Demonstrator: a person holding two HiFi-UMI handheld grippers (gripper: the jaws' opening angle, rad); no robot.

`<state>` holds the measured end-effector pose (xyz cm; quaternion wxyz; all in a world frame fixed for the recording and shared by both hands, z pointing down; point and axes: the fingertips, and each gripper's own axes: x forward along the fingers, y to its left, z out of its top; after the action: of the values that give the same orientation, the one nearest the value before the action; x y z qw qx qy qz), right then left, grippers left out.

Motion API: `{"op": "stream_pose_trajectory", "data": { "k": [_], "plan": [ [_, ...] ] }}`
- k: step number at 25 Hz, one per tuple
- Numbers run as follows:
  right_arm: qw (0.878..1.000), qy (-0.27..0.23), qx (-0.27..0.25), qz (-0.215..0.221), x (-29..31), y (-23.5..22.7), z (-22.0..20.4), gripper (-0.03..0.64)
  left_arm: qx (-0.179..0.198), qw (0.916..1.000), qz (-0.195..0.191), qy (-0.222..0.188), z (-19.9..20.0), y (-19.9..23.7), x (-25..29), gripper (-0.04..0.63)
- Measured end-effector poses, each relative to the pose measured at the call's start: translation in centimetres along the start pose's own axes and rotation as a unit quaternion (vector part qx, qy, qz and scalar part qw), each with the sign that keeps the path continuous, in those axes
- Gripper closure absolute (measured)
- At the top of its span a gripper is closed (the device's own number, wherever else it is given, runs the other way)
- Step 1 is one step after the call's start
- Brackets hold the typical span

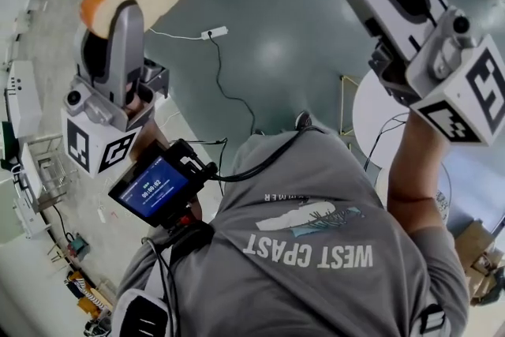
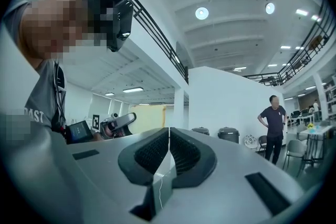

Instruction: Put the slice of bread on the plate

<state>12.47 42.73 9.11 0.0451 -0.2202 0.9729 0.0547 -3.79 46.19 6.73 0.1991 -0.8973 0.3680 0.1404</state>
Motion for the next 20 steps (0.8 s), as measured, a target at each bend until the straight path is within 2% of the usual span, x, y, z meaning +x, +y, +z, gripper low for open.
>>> {"op": "stream_pose_trajectory", "data": {
  "k": [7, 10, 14, 16, 18, 20],
  "plan": [
    [1.000, 0.000, 0.010, 0.023, 1.5, -0.8, 0.6, 0.611, 0.008, 0.9998, 0.018, 0.006, 0.8, 1.1, 0.1, 0.499],
    [1.000, 0.007, 0.007, 0.028, 2.0, -2.2, 2.4, 0.611, 0.012, 0.9996, 0.025, 0.010, 2.1, 2.0, 1.6, 0.499],
    [0.999, 0.017, 0.016, 0.034, 0.5, -4.4, 1.4, 0.611, 0.012, 0.9994, 0.029, 0.014, 1.1, 1.2, 3.7, 0.499],
    [0.999, 0.017, 0.014, 0.030, 1.0, -5.2, 2.8, 0.611, 0.013, 0.9995, 0.027, 0.008, 2.1, 2.1, 4.9, 0.499],
    [0.999, 0.016, 0.012, 0.025, 2.0, -4.5, 4.1, 0.611, 0.012, 0.9997, 0.023, 0.001, 3.3, 3.0, 4.6, 0.499],
    [1.000, 0.017, 0.014, 0.019, 1.9, -3.1, 3.6, 0.611, 0.005, 0.9998, 0.020, 0.002, 3.1, 2.6, 3.4, 0.499]
  ]
}}
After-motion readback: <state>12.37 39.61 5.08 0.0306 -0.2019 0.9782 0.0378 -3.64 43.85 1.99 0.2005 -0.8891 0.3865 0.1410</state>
